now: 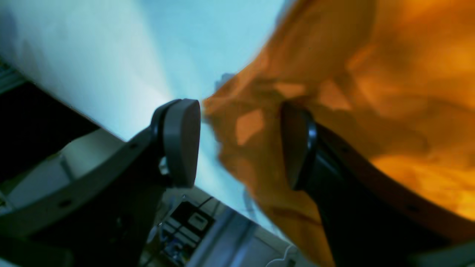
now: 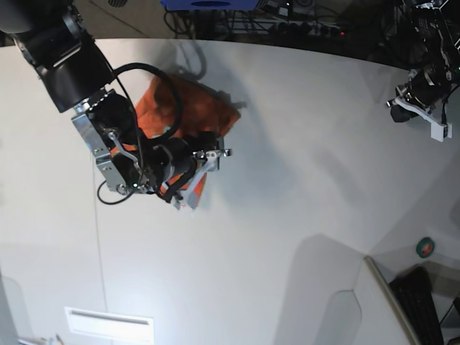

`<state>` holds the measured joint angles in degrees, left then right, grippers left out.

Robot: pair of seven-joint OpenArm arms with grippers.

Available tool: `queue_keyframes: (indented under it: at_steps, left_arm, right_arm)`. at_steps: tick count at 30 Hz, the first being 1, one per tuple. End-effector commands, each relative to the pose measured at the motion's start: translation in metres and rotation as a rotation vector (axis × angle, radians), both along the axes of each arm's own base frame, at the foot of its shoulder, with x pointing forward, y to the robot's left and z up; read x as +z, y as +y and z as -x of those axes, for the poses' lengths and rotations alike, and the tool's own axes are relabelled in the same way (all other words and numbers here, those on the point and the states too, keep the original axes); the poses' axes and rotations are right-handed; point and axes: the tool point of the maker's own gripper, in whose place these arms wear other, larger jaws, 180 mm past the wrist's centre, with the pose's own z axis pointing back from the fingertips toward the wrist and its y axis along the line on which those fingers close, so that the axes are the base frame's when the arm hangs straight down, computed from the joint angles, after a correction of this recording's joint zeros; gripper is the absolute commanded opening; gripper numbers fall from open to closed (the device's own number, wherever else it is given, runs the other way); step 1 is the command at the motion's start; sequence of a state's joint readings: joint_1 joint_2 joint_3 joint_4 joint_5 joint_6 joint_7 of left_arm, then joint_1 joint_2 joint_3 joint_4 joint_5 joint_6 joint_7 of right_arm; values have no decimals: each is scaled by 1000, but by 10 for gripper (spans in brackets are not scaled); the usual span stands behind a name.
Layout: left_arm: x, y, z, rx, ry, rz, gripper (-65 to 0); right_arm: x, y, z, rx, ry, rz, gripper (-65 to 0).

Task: Layout the t-shirt on the table in an organized manner, then fold the t-shirt properly
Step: 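Press the folded shirt flat with the right gripper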

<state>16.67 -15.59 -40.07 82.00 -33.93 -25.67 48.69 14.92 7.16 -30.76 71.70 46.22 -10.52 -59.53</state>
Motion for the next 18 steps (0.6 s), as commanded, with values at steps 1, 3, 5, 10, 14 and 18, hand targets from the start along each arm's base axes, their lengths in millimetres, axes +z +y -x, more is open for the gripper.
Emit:
queue_keyframes:
  at_steps: [1,3,5,10,14,18]
  left_arm:
    - [11,7,-7,-6,-35,-22,-650]
    - [11,7,-8,-6,-36,-22,-650]
    - [11,7,-8,-6,-36,-22,-650]
    - [9,5,-7,-3,-36,-14,-650]
    - [9,4,-7,-2,-36,-11,-650]
    - [9,4,-7,-2,-36,-11,-650]
  right_arm:
    - [11,2,-13,1,-35,-19,-323]
    - [10,-2,-13,-1,-36,-12,-324]
    - [10,-3,-14,-2,-36,-10,-324]
    - [10,-3,-14,-2,-36,-10,-327]
    - [9,0,-11,1,-32,-17,-474]
    - [10,-1,-12,-9,-30,-22,-650]
